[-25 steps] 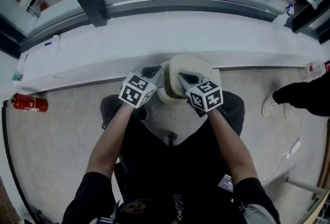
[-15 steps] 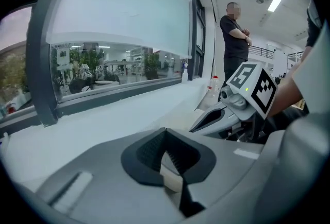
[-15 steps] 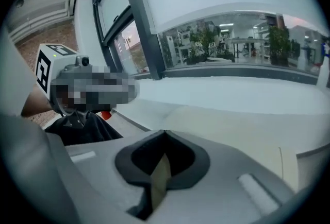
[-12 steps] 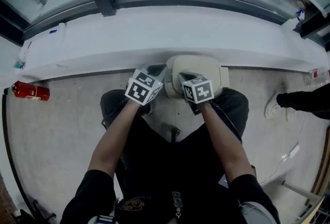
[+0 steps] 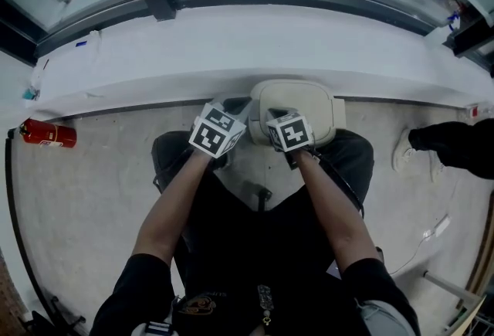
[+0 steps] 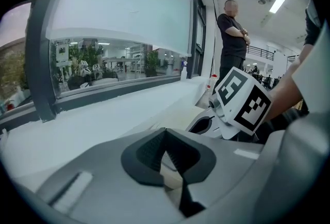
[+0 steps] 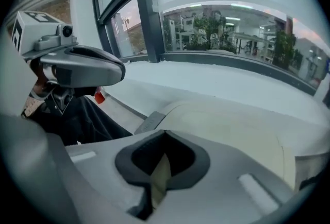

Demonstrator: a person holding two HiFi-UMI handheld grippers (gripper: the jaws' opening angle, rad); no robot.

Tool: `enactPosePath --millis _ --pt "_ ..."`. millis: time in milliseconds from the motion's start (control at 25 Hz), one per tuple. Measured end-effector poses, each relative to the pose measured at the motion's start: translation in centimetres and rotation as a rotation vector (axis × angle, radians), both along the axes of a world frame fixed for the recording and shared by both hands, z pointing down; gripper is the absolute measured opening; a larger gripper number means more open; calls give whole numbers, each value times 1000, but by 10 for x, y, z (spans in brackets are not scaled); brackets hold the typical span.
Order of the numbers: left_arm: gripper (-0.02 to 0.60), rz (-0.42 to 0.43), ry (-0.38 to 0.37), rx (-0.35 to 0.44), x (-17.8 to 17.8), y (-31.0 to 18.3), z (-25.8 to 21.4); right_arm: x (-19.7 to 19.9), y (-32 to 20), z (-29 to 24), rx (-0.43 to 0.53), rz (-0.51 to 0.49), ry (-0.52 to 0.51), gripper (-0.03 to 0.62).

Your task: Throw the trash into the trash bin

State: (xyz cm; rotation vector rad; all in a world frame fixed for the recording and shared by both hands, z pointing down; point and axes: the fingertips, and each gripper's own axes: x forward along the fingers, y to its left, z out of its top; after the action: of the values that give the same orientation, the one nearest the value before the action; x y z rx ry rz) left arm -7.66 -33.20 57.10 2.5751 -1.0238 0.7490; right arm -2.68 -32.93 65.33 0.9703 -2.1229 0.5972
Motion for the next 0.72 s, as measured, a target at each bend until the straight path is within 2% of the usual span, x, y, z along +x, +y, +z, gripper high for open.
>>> enactPosePath --millis 120,240,520,720 --pt "6 -3 18 15 4 -1 -9 5 4 -8 -24 32 -72 2" --pt "6 -24 41 36 4 -6 -22 12 4 -27 7 33 -142 3" --pt "6 -60 117 93 21 -8 -66 50 -9 -118 200 91 -286 3" --pt "6 -63 181 175 45 -3 -115 71 -6 -178 339 87 -354 3"
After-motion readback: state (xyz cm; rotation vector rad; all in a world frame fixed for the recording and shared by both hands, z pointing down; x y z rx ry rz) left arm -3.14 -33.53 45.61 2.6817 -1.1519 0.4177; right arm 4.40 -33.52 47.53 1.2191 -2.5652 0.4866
